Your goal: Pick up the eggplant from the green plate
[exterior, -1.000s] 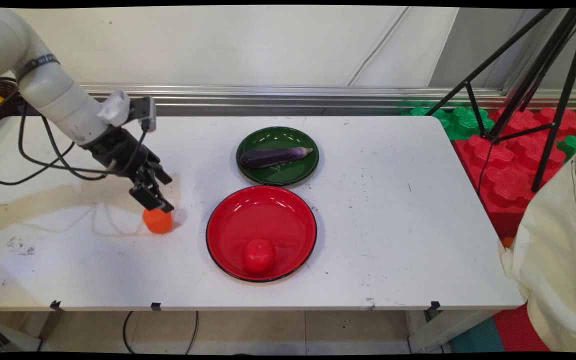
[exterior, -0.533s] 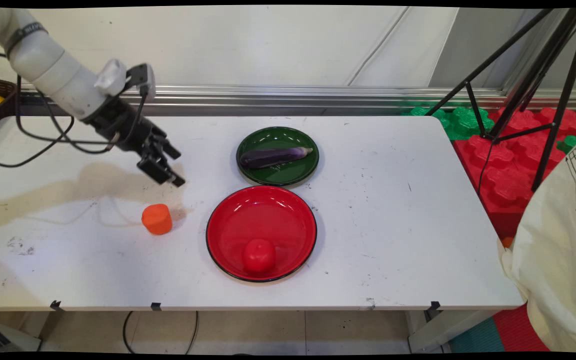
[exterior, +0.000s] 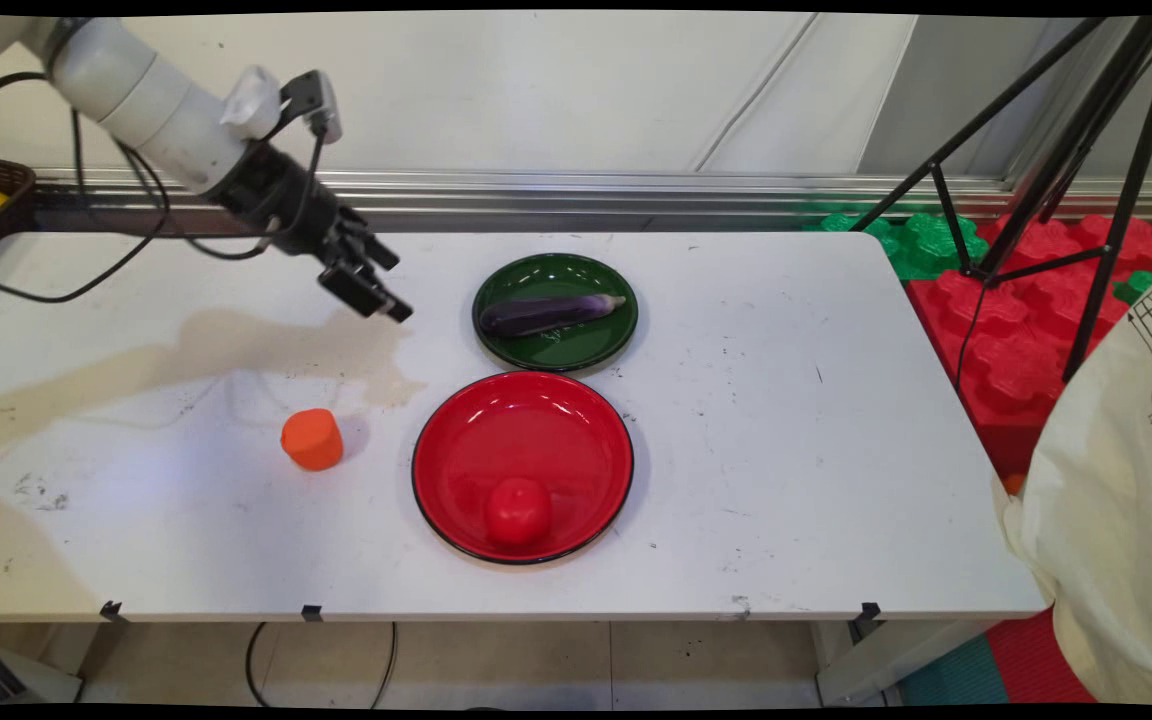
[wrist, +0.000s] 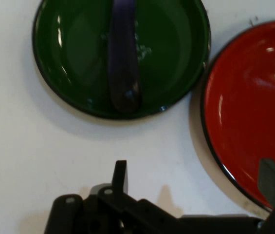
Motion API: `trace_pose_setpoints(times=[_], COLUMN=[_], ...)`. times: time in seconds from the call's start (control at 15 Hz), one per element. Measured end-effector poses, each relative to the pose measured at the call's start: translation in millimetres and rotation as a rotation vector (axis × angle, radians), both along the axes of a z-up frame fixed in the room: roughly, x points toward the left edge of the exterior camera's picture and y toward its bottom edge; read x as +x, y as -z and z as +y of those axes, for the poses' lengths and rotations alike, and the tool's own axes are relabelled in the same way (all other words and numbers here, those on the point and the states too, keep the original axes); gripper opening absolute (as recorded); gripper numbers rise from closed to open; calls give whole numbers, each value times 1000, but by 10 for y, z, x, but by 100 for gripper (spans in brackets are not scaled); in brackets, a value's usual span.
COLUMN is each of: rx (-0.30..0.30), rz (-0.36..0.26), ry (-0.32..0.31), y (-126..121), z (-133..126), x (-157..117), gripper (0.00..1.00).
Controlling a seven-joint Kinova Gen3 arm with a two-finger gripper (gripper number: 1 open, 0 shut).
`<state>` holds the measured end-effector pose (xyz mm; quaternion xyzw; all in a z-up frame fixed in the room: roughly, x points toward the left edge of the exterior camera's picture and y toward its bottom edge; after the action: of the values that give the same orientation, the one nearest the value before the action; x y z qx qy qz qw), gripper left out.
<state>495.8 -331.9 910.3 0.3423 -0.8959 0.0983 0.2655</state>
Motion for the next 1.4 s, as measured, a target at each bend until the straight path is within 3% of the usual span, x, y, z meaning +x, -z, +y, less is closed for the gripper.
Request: trace_pose_setpoints(times=[0.27, 0.73, 1.4], rx=[-35, -41, 46], rz=[15, 24, 7], ry=[7, 2, -27], y=[24, 253, 905], z=[-298, -713, -1199], x=[-105, -298, -610], gripper=[100, 100, 100])
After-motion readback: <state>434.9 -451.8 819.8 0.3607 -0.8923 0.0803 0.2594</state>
